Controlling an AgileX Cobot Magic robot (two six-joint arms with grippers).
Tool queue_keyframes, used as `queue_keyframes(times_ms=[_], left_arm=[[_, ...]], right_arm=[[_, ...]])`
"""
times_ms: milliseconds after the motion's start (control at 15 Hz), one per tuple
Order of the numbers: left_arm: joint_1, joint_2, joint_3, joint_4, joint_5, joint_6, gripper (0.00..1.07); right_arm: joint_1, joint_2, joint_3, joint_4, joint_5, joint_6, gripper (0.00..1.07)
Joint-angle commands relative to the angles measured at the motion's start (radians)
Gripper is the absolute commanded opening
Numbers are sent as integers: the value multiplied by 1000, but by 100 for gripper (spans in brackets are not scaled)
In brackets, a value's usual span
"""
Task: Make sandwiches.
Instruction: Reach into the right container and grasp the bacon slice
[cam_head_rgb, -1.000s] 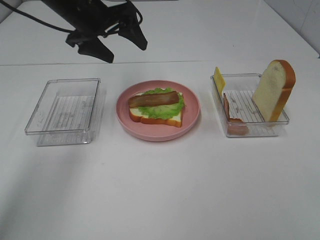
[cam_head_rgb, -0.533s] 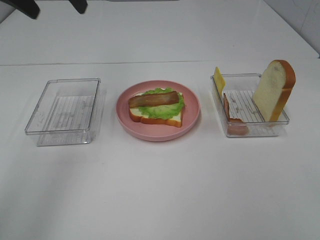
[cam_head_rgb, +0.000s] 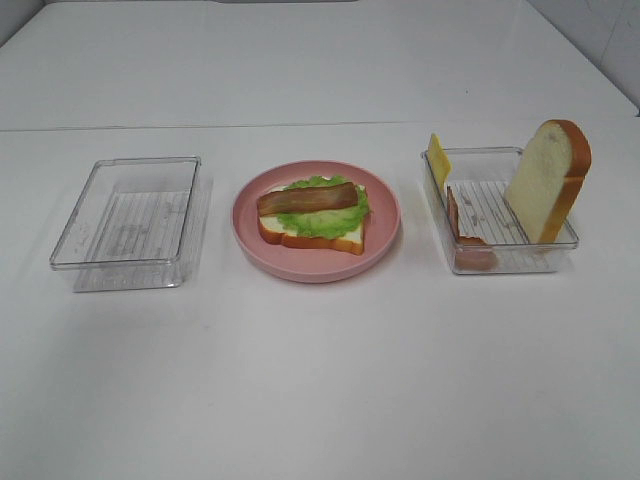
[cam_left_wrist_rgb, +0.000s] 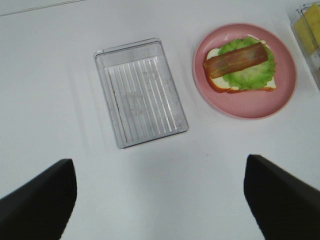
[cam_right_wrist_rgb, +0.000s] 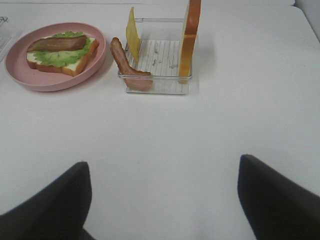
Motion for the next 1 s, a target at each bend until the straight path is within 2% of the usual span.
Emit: queue_keyframes(times_ms=[67, 133, 200, 267, 533, 667, 800, 1000], left_arm=[[-7, -127, 98, 7, 74, -8, 86], [-7, -282, 218, 7, 74, -5, 86], [-7, -363, 289, 14, 71, -4, 86], [-7, -397, 326, 18, 71, -1, 86], [-7, -715, 593, 39, 57, 69, 86], [-7, -872, 706, 39, 47, 74, 86], [-7, -1060, 808, 40, 32, 83, 86], [-7, -1240, 864, 40, 32, 100, 86]], right_arm=[[-7, -11, 1, 5, -9, -6, 76], [-7, -11, 1, 5, -9, -6, 76], [-7, -11, 1, 5, -9, -6, 76], [-7, -11, 1, 5, -9, -6, 76], [-7, -11, 1, 5, -9, -6, 76], [-7, -11, 1, 5, -9, -6, 76], [-7, -10, 1, 5, -10, -6, 76], [-7, 2, -3, 15, -15, -6, 76]])
